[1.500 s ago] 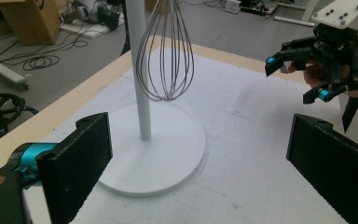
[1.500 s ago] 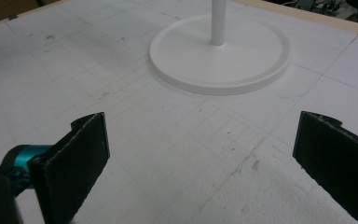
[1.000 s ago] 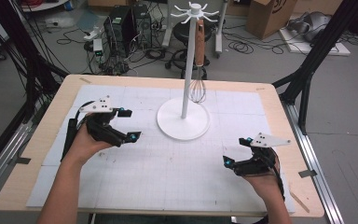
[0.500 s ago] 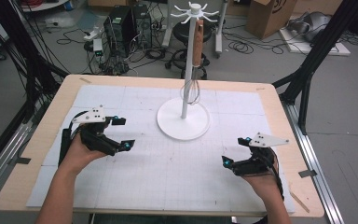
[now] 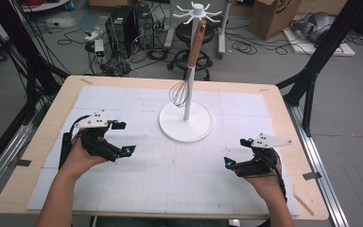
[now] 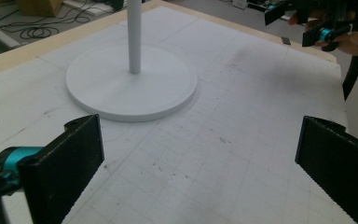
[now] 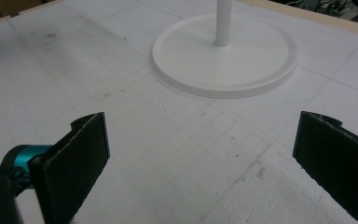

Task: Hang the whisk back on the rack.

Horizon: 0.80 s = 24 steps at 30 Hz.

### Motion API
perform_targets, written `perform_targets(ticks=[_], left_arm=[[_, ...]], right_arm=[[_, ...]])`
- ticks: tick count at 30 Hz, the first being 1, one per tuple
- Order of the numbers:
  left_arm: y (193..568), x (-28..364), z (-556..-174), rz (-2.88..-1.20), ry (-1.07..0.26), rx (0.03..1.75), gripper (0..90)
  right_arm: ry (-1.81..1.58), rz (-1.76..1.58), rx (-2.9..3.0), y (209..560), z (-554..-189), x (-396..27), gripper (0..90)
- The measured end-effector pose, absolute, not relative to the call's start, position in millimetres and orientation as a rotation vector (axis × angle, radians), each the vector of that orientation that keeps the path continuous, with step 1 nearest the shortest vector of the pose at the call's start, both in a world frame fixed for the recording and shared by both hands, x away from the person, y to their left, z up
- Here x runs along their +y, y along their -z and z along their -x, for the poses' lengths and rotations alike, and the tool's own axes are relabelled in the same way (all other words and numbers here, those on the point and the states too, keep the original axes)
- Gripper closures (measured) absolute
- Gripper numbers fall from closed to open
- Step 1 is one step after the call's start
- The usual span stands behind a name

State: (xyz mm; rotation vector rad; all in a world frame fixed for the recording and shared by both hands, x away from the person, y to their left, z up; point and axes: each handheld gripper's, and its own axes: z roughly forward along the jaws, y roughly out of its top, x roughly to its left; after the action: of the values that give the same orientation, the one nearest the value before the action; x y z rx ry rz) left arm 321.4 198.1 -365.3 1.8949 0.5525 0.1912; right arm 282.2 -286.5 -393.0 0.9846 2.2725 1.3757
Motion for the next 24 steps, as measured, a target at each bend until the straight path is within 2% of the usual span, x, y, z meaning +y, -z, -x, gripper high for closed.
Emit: perform_targets(ticks=[24], left_arm=[[369.4,200.2,-322.8,-1.898,-0.187,0.572,1.7]], right_arm=[[-1.376,-0.98,2.275,393.6,-282.9,-286.6,2.7]])
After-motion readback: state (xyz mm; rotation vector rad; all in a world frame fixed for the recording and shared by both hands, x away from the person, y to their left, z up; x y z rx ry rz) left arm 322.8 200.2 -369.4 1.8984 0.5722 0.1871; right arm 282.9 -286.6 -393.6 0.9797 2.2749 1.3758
